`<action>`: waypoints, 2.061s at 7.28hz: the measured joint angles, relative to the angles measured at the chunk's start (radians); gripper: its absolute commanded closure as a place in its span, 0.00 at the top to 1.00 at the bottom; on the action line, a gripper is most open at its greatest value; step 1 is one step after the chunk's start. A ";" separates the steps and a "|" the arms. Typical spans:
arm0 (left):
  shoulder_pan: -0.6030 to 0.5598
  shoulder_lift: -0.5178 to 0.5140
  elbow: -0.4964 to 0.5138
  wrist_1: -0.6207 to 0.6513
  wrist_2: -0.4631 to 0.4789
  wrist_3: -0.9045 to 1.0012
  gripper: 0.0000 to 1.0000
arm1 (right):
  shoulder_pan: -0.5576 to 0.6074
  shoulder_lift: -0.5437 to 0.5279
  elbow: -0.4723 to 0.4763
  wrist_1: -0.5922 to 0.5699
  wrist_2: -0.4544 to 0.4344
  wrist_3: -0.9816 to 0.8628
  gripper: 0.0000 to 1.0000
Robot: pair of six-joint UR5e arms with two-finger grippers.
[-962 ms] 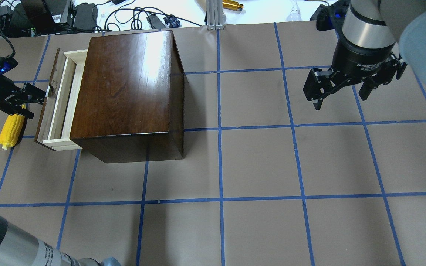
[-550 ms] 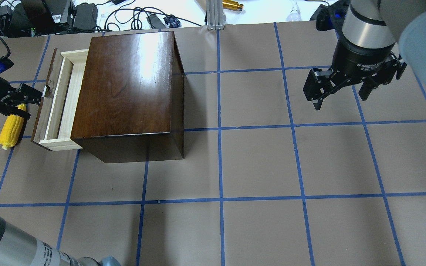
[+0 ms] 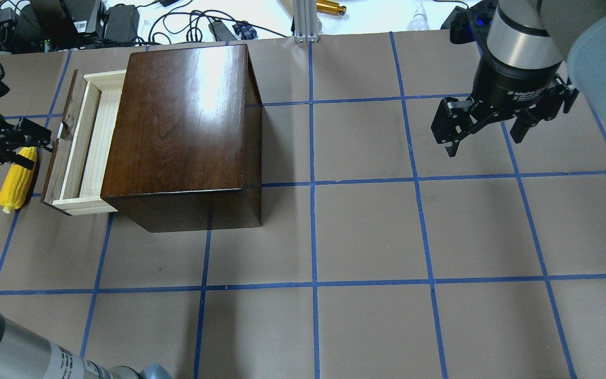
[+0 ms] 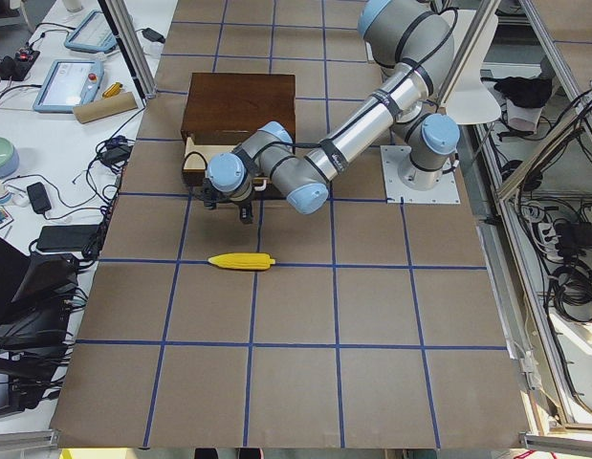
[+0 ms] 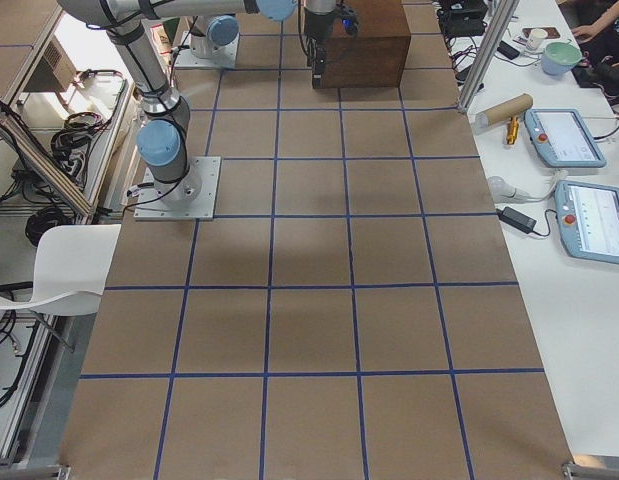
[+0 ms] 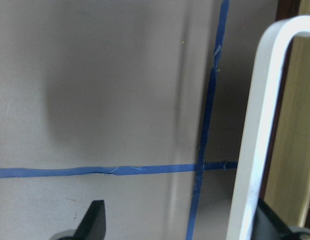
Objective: Open drawer and put corn inside
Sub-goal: 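Release the handle and move the left gripper over the yellow corn, then lower the left gripper and grasp the yellow corn cob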
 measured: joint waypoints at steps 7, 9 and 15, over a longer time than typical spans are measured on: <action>0.011 -0.022 0.132 0.037 0.161 0.024 1.00 | 0.000 0.000 0.000 0.000 0.000 0.000 1.00; 0.011 -0.069 0.135 0.124 0.235 0.078 1.00 | 0.000 0.000 0.000 0.000 0.000 0.000 1.00; 0.011 -0.213 0.118 0.206 0.349 0.172 1.00 | 0.000 0.001 0.000 0.000 0.000 0.000 1.00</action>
